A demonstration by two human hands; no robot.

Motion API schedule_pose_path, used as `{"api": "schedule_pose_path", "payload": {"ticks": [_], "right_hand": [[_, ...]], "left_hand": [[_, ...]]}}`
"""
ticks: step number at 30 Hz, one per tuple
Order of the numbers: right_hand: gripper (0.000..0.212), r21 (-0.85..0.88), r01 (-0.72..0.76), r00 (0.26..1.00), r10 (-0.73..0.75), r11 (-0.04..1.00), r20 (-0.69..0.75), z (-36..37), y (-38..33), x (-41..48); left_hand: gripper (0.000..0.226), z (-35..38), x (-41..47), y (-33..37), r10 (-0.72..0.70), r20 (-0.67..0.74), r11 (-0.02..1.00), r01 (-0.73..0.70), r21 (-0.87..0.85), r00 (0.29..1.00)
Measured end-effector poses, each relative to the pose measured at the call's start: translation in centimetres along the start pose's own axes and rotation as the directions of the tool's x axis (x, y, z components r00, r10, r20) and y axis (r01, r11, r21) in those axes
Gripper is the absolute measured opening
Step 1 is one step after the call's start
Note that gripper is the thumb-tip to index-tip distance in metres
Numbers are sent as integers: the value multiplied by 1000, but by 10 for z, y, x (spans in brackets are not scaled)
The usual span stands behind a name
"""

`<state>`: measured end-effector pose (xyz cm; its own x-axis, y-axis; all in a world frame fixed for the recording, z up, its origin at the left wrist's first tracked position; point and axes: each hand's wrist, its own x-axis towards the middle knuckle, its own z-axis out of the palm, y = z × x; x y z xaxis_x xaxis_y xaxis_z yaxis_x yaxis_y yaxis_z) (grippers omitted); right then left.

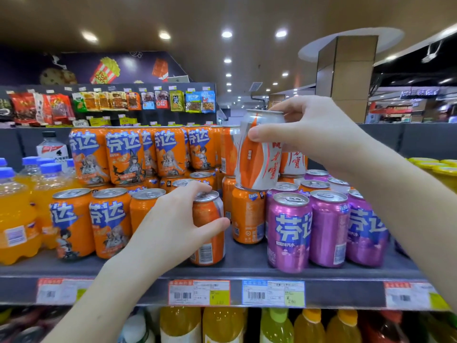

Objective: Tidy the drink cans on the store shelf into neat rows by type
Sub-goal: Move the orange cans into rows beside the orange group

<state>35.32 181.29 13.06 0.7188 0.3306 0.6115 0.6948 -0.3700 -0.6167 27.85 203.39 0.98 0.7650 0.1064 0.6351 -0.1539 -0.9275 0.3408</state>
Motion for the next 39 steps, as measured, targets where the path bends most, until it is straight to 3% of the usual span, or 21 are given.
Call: {"api": "schedule_pose_path", "payload": {"ticks": [3, 8, 15, 21, 27, 39], "right_hand": [[54, -20, 26, 999, -25, 999, 41, 8, -5, -4], [77, -22, -21, 995, 23, 1000, 102, 19, 0, -7], [62, 7, -62, 993, 61, 998, 98, 22, 3, -11], [74, -33, -40, 996, 42, 999, 79, 24, 3, -17], [53, -6, -41, 992, 42, 999, 122, 35, 0, -35], [61, -129, -73, 983, 93, 989, 160, 80, -3, -67]], "left_hand": [[68, -3, 1, -1, 15, 12, 999, -15, 34, 1000], [68, -9, 0, -2, 29, 9, 999, -30, 39, 1000], [71, -15, -4, -7, 41, 92, 999, -40, -13, 995], [55, -29, 0, -13, 198, 38, 943, -201, 267, 979], [50, -35, 9, -35, 187, 101, 969, -200, 146, 977], [55, -45, 14, -63, 196, 124, 976, -206, 74, 973]]}}
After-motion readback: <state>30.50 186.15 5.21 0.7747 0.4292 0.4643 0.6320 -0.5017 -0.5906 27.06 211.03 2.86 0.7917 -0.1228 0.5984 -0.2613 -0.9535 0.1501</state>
